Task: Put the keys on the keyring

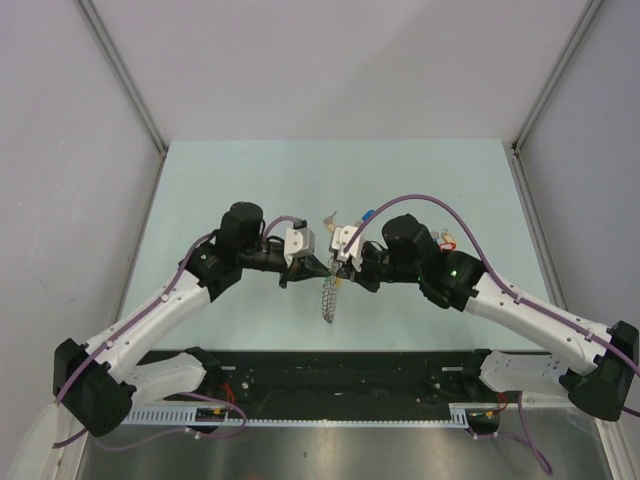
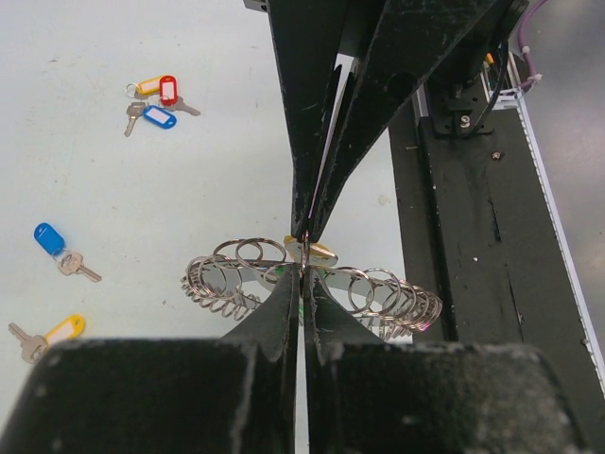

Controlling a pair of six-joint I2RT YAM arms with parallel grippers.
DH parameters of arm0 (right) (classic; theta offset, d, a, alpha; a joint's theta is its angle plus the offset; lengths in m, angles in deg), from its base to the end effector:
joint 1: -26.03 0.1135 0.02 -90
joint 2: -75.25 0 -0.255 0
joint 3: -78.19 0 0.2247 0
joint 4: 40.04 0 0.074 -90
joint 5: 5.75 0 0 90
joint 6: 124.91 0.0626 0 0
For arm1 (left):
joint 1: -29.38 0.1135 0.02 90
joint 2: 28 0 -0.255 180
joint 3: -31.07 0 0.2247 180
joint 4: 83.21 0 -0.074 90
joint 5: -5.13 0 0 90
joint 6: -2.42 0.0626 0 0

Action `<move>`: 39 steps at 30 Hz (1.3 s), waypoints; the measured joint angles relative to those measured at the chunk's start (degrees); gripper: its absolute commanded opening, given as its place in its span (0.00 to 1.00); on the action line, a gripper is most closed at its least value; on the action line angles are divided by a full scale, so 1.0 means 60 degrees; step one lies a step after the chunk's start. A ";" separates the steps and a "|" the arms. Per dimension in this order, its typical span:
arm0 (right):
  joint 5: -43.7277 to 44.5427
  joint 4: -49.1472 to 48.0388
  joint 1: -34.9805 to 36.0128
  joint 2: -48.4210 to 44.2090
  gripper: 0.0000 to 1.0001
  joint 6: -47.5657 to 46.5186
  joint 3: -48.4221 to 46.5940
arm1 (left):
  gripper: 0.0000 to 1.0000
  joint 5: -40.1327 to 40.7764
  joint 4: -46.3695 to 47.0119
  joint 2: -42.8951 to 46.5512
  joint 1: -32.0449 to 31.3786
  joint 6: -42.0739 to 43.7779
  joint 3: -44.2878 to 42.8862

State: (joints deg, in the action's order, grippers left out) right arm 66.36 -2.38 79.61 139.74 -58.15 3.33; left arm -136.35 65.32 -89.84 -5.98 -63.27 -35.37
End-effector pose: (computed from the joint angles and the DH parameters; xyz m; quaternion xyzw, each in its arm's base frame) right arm 0.1329 0.2125 0.3228 -0.5875 0.6107 0.2627 0.4614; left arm 0.1547 -0.1698 0.3053 0.5790 0.5527 -0.4137 0.4337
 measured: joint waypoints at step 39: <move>0.0331 0.0175 0.0444 0.0244 0.33 -0.0244 -0.0546 | 0.00 0.0583 -0.0215 -0.0131 -0.0339 -0.0317 -0.0204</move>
State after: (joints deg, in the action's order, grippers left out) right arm 68.35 -1.33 82.28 141.21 -59.62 0.05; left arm -132.85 64.03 -90.63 -8.01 -65.17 -36.60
